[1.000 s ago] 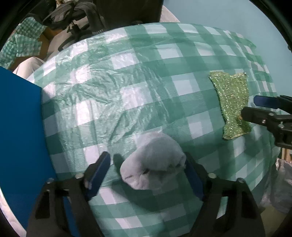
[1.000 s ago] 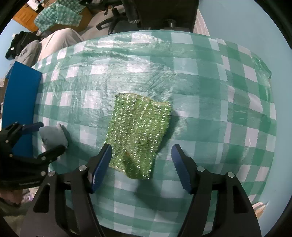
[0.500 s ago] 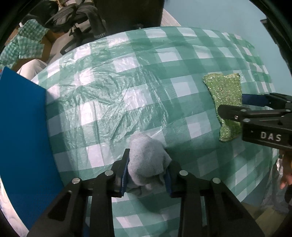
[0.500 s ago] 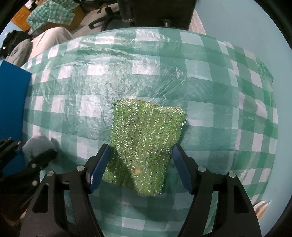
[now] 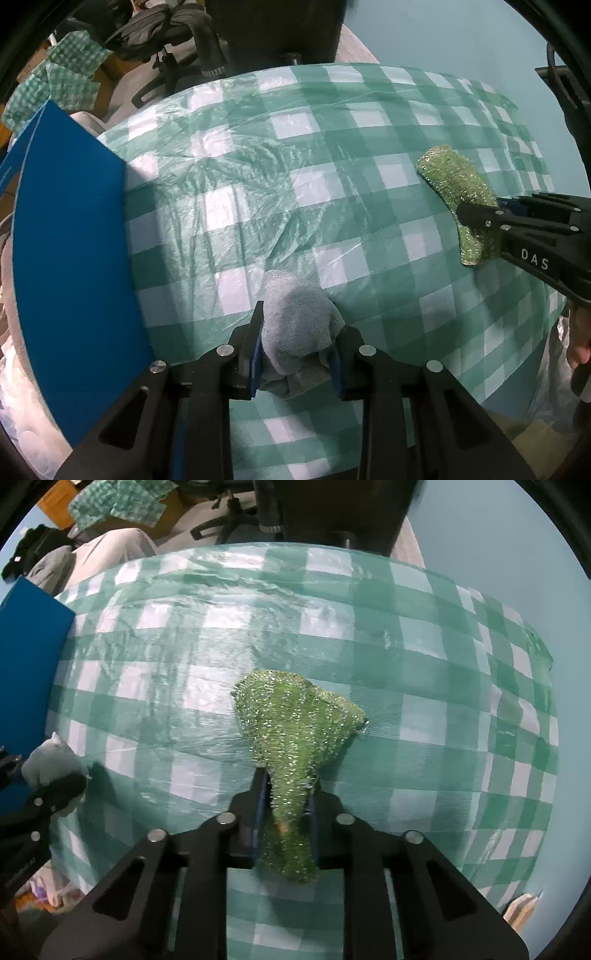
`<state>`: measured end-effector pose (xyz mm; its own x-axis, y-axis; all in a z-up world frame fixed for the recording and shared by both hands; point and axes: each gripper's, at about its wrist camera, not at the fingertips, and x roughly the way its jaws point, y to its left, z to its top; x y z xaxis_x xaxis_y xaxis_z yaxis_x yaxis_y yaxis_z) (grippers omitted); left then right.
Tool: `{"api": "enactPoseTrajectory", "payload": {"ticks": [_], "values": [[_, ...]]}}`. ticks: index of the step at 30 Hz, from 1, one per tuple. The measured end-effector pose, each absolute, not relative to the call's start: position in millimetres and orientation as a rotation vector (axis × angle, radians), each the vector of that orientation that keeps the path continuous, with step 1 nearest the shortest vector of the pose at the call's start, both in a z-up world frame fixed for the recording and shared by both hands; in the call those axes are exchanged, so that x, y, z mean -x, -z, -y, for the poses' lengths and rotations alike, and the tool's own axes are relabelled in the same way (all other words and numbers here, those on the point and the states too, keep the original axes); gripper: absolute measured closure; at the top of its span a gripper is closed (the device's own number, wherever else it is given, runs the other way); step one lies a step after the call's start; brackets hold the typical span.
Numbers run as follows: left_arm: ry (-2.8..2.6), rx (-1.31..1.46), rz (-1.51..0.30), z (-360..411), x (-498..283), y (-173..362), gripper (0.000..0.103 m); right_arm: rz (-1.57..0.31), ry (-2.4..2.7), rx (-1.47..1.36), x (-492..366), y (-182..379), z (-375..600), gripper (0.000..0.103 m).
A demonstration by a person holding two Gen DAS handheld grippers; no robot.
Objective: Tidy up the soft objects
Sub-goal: 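Lift the scrubber with the right tool while the left tool carries the grey sock to the box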
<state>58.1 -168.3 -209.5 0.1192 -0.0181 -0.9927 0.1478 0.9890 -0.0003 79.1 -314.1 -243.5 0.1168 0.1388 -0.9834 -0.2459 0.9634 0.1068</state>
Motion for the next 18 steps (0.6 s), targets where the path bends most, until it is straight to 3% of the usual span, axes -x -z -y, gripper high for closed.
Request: {"api": "enactPoseTrajectory", "payload": {"ticks": [18], "values": [[0.126,-0.045,-1.354,125,-43,149,0.074,-1.344,-0.382,0.022,-59,154,304,0.09]]}}
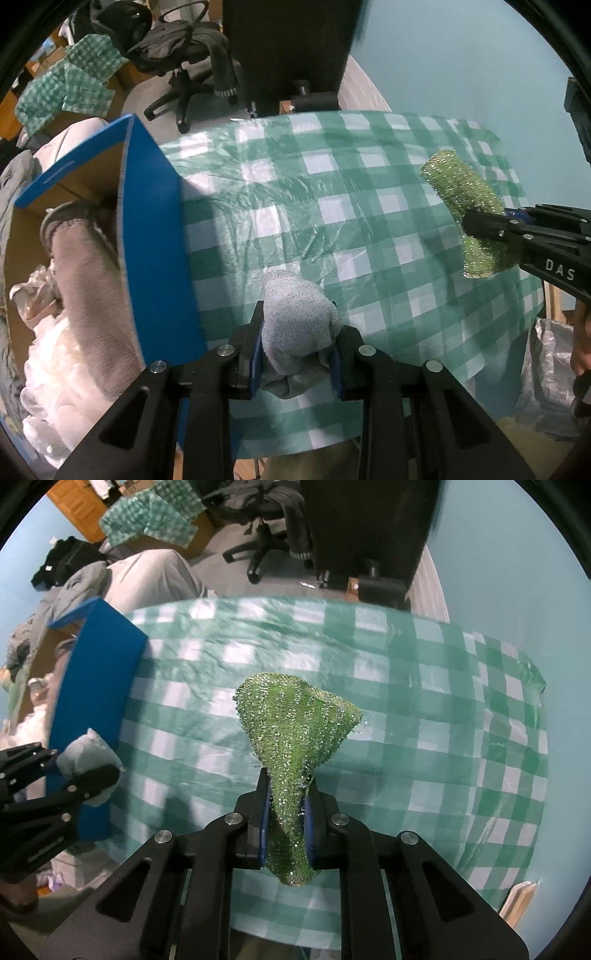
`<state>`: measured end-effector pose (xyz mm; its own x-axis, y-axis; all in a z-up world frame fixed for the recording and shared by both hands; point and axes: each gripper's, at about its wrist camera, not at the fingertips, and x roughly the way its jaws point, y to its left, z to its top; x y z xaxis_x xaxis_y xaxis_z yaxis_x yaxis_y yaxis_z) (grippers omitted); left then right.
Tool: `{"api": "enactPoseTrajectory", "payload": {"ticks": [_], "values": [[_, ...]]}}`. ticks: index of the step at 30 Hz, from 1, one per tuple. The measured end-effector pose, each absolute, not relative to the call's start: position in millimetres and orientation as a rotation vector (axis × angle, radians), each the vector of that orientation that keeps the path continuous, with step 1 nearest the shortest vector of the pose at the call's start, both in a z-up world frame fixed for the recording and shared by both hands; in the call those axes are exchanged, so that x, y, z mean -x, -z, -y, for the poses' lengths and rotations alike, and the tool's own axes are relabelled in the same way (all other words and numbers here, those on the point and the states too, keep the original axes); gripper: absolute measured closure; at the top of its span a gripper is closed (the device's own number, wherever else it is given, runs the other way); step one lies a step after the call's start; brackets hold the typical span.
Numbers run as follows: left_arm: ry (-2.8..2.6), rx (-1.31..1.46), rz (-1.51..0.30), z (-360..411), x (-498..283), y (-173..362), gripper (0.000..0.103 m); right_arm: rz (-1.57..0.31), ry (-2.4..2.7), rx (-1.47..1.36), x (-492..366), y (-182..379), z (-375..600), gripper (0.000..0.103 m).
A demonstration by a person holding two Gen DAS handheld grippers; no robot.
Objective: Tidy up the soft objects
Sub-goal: 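Lift the scrubber with the right tool while the left tool carries the grey sock to the box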
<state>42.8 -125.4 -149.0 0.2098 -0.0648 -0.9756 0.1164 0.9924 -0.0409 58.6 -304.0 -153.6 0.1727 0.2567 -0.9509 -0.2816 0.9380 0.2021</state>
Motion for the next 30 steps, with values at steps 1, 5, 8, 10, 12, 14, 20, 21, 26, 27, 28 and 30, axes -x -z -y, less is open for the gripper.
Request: {"api": "enactPoseTrajectory", "payload": {"ticks": [1,5,8,10,12,14,20,21,26,27,28,30], "values": [[0.126,-0.043,-1.348,123,-41,145,0.074,-1.34,-0.386,0.02,-59,151,300,0.09],[0.113,-0.045,-1.333,115,-37,129,0.074,-1.314,-0.405,0.02,-54,130,293,0.09],[0.112,-0.042,-1.3,110,-34,114,0.074,-1.297,-0.421,0.022,-53,121,285,0.09],[0.112,-0.032,-1.281,107,-33,104,0.074,-1.292,-0.431,0.027,-51,114,281,0.09],[0.109,-0.018,-1.268,101,-31,95,0.074,-1.285,-0.442,0.033,-49,106,277,0.09],[0.102,-0.01,-1.259,96,-29,89,0.074,-1.278,-0.45,0.041,-47,100,271,0.09],[0.057,0.003,-1.232,77,-24,77,0.074,-1.26,-0.476,0.056,-42,87,254,0.09],[0.05,0.01,-1.232,73,-23,76,0.074,-1.256,-0.482,0.059,-42,84,251,0.09],[0.008,0.053,-1.234,52,-18,76,0.074,-1.246,-0.52,0.068,-41,76,234,0.09],[0.001,0.062,-1.234,47,-16,75,0.074,-1.244,-0.526,0.069,-41,75,231,0.09],[-0.005,0.067,-1.233,44,-15,74,0.074,-1.243,-0.534,0.07,-41,74,228,0.09],[-0.019,0.08,-1.227,37,-13,72,0.074,-1.242,-0.55,0.07,-42,72,220,0.09]]}}
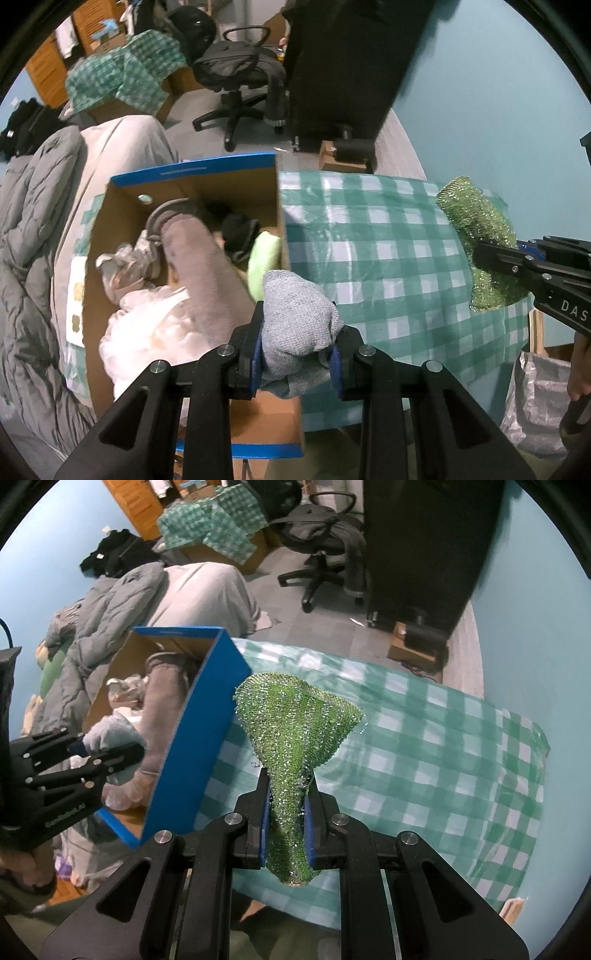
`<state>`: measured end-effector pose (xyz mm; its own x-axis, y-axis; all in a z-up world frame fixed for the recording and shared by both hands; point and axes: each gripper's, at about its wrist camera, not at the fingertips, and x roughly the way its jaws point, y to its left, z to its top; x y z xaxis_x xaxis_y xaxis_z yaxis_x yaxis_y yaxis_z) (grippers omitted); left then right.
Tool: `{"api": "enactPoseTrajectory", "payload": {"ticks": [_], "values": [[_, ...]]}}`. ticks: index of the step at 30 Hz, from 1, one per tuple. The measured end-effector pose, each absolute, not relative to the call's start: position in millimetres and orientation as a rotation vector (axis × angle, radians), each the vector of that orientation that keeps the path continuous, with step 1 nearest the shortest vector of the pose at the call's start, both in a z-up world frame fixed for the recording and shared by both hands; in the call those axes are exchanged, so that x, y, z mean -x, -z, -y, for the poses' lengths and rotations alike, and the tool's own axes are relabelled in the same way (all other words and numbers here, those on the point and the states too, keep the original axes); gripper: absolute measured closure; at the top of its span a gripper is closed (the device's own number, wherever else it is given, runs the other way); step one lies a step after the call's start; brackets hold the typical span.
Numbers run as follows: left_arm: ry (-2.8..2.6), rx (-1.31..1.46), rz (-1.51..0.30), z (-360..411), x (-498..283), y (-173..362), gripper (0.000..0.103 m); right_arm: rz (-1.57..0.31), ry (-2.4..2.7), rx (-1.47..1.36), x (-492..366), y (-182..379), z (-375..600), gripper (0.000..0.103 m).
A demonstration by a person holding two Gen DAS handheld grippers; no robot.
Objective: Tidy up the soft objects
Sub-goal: 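Lift the scrubber with the right tool while the left tool carries the grey sock to the box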
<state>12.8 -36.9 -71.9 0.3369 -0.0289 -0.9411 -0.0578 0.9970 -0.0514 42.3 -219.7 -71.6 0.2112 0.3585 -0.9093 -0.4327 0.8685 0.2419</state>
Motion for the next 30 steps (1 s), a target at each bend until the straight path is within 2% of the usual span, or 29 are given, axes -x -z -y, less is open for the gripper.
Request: {"api": "enactPoseTrajectory", "payload": {"ticks": [13,30], "values": [[-0.14,0.14,-1.209,-24,-8,67,0.074,-1.205,-0.67,0.113,-52,59,157,0.09],[-0.206,0.189,-1.215,-89,-25,81,0.074,-1.201,-0.75,0.144,-72,70,66,0.09]]}}
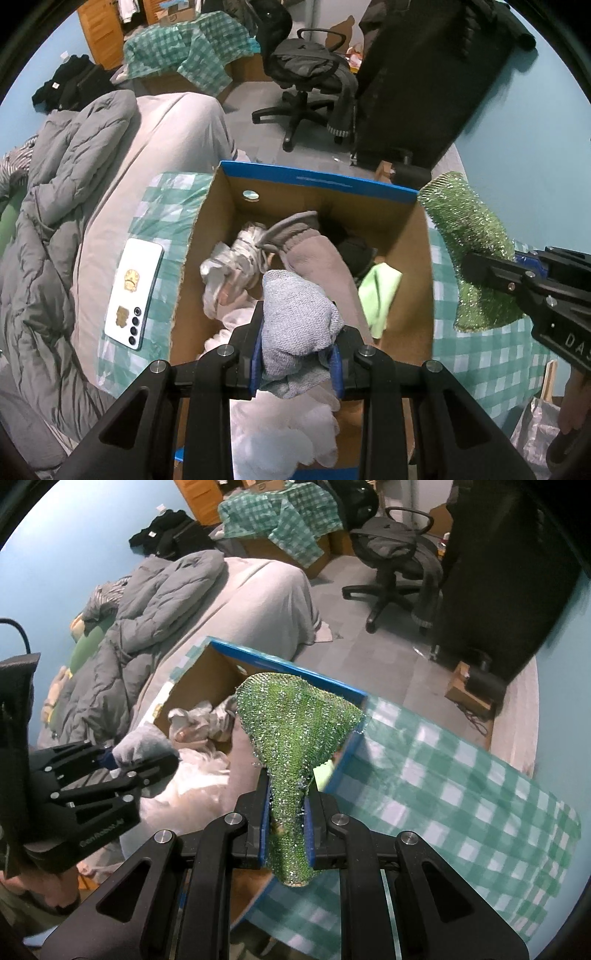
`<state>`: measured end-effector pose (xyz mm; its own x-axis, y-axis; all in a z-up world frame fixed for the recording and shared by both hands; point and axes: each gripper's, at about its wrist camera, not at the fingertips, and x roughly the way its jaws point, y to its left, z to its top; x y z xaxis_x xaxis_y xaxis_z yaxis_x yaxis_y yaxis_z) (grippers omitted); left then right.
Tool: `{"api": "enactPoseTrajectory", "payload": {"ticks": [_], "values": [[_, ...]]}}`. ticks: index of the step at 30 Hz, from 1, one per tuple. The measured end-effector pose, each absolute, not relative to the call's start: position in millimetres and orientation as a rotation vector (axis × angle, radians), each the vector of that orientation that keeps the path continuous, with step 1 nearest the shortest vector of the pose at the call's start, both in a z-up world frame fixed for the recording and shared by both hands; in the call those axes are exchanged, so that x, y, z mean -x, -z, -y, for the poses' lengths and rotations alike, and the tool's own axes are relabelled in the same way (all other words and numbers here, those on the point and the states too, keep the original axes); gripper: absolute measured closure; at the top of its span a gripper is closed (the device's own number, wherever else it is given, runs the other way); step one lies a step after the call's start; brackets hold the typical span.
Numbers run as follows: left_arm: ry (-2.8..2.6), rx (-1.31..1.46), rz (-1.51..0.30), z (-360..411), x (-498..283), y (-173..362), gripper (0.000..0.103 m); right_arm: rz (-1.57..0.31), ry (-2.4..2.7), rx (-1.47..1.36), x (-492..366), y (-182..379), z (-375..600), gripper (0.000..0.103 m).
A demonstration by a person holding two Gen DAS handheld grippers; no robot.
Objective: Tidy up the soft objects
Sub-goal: 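Lift the scrubber with the right tool while the left tool carries the grey sock to the box, then lower the scrubber and grey sock into the box and open both tools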
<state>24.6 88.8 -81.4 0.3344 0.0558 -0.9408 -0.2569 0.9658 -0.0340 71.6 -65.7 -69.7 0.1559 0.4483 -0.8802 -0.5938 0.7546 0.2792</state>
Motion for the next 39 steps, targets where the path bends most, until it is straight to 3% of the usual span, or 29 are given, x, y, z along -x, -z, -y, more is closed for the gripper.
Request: {"api": "enactPoseTrajectory", "payload": {"ticks": [13,17,19,23,26,28,39], "values": [[-0.19,0.232,-1.263,-107,-39,106,0.07,-1.253,-0.783,0.157,-76,92,24,0.089],[-0.195,0.215,-1.262,-108,-41,106,0.061,-1.263,-0.788,0.14,-79,94,22,0.083],[-0.204,0.202,-1.261,-108,-41,104,0.05,-1.262,-0.784,0.138,-81,94,20,0.074],[-0.211,0.197,-1.243,-111,-39,98,0.044,-1.253,-0.771,0.125,-79,90,22,0.064],[-0.222,0.195,-1.228,-112,-36,92,0.034,-1.241,-0.762,0.122,-78,88,24,0.055],[-0.228,0.193,-1.219,-113,-33,89,0.032,-1.237,-0.757,0.119,-77,86,25,0.05],[-0.245,0.199,-1.203,-109,-9,68,0.032,-1.215,-0.75,0.104,-69,65,41,0.045]]}}
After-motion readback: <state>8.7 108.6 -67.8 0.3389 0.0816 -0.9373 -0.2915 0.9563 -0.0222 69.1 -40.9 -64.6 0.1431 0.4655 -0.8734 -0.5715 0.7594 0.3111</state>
